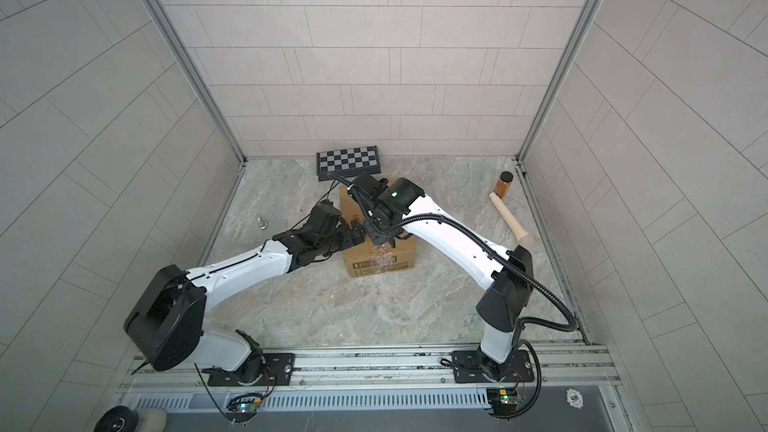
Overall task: Unpack the express box
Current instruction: 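Drag the knife blade along the taped seam toward the robot with the right gripper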
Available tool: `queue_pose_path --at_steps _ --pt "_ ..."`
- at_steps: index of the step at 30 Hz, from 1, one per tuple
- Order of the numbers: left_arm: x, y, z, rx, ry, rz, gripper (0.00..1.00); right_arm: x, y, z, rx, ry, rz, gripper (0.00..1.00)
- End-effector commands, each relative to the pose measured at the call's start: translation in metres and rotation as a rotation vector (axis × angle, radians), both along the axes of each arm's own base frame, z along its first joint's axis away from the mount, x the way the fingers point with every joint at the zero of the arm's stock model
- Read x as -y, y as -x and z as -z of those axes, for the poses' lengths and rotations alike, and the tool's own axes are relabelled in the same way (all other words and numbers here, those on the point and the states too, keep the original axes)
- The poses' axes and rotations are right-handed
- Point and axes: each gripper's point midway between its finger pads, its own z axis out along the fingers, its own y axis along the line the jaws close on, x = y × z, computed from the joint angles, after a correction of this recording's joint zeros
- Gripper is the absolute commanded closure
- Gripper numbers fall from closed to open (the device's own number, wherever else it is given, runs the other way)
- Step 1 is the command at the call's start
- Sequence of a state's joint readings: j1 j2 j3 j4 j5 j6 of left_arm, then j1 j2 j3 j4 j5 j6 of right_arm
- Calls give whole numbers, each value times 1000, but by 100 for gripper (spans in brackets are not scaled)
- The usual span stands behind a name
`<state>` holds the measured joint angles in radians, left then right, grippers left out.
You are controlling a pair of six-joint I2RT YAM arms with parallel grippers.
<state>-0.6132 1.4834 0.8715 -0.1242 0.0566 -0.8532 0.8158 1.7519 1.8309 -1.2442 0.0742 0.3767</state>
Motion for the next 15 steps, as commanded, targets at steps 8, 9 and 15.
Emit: queue_pose_path --at_steps 8,9,15 --pt "-47 42 73 -222 -239 -38 2 -27 32 26 -208 -38 -99 100" --pt "-46 42 71 -217 -235 -37 2 -32 27 29 -203 -44 -97 100" --pt "-44 42 69 -210 -219 -38 1 -40 19 35 -199 -53 -92 100"
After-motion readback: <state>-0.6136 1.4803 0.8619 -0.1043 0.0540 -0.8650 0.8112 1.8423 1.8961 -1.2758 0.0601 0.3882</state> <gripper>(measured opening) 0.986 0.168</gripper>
